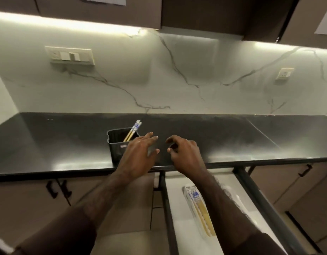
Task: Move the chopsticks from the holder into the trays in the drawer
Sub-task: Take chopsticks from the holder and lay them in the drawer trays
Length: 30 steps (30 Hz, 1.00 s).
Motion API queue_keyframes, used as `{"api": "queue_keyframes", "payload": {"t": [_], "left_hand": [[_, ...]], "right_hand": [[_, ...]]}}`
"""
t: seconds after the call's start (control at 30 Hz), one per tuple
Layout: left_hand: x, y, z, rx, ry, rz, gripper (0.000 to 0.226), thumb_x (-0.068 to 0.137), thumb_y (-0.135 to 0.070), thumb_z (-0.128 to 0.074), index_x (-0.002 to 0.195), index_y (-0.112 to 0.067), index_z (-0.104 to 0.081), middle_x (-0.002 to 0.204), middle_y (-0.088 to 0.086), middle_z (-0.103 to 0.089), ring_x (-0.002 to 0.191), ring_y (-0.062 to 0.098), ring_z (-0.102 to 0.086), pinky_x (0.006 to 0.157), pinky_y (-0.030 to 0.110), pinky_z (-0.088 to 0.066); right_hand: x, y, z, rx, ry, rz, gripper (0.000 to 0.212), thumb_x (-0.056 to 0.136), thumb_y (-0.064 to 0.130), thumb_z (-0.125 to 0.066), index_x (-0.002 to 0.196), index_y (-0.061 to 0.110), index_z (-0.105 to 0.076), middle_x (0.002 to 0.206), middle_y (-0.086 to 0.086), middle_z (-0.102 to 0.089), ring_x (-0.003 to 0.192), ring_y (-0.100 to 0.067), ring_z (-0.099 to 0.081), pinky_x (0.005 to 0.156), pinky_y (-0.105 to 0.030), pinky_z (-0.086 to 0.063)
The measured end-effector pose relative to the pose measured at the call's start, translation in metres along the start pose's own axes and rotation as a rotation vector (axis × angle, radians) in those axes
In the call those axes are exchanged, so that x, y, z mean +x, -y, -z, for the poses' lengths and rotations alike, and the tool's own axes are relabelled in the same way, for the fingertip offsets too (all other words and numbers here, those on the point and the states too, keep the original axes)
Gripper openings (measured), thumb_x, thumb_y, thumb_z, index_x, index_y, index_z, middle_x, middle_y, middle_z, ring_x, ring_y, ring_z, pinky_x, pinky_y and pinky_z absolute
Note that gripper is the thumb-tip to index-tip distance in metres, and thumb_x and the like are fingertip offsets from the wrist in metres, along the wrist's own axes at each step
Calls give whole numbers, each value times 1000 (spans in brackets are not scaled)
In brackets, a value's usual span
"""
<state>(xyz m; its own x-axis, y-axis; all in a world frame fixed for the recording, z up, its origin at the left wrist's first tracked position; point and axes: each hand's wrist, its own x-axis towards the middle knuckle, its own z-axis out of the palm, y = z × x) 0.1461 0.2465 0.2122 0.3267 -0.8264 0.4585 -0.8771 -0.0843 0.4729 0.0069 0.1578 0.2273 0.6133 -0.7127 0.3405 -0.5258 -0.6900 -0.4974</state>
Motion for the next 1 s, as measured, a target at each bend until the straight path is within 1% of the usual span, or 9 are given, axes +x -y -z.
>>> {"api": "queue_keyframes", "payload": {"t": [0.13,0.23,0.37,0.47,0.57,0.7,0.83,0.9,1.0], "left_hand": [[7,60,44,21,21,-28,46,88,-21,-67,132,-13,-58,144,8,-51,130,24,-49,109,33,-38],[10,96,65,14,52,-64,41,89,-18,-63,130,-14,-60,143,2,-53,125,23,-53,103,35,-43],[19,133,81,-14,55,-89,45,88,-18,-64,132,-15,-58,139,1,-56,122,22,-55,102,36,-45],[24,155,83,-42,43,-84,44,83,-16,-69,126,-12,-61,133,8,-61,115,25,-60,96,34,-46],[30,173,80,-47,50,-90,42,79,-16,-69,120,-13,-65,126,8,-65,107,26,-63,90,32,-47],[50,196,70,-19,70,-95,36,80,-14,-69,115,-13,-66,115,10,-68,97,25,-65,82,26,-39],[84,213,51,5,98,-93,40,85,-14,-66,124,-14,-62,121,9,-65,108,23,-62,89,23,-35],[105,221,39,1,121,-77,43,87,-16,-65,130,-15,-58,132,7,-61,120,23,-57,99,27,-38],[136,231,21,5,161,-28,48,90,-20,-63,137,-18,-52,145,6,-49,133,22,-47,110,35,-34]], "right_hand": [[28,53,-50,18,5,-10,25,93,17,-62,118,21,-65,105,1,-73,85,-7,-65,70,-12,-42],[41,80,-79,25,16,-18,25,93,17,-63,117,21,-64,104,1,-73,79,-2,-61,63,-4,-38],[63,103,-102,15,12,-31,25,92,16,-63,117,21,-65,103,2,-73,82,-6,-65,71,-15,-49],[81,112,-115,14,18,-34,28,92,16,-65,119,19,-65,107,1,-72,85,-5,-63,74,-13,-46],[97,115,-128,29,9,-42,29,92,16,-66,121,17,-65,109,0,-72,88,-3,-62,76,-12,-44],[122,108,-144,45,-3,-71,25,91,16,-66,117,19,-66,104,1,-73,82,-3,-63,73,-13,-46],[153,92,-159,81,-2,-99,22,93,19,-65,114,21,-67,101,3,-73,82,-3,-66,75,-17,-52],[172,83,-167,97,16,-116,22,93,20,-65,115,21,-67,101,4,-73,82,-3,-67,75,-18,-55],[197,67,-178,94,35,-140,22,93,20,-65,115,22,-67,100,6,-73,77,1,-64,64,-9,-48]]}}
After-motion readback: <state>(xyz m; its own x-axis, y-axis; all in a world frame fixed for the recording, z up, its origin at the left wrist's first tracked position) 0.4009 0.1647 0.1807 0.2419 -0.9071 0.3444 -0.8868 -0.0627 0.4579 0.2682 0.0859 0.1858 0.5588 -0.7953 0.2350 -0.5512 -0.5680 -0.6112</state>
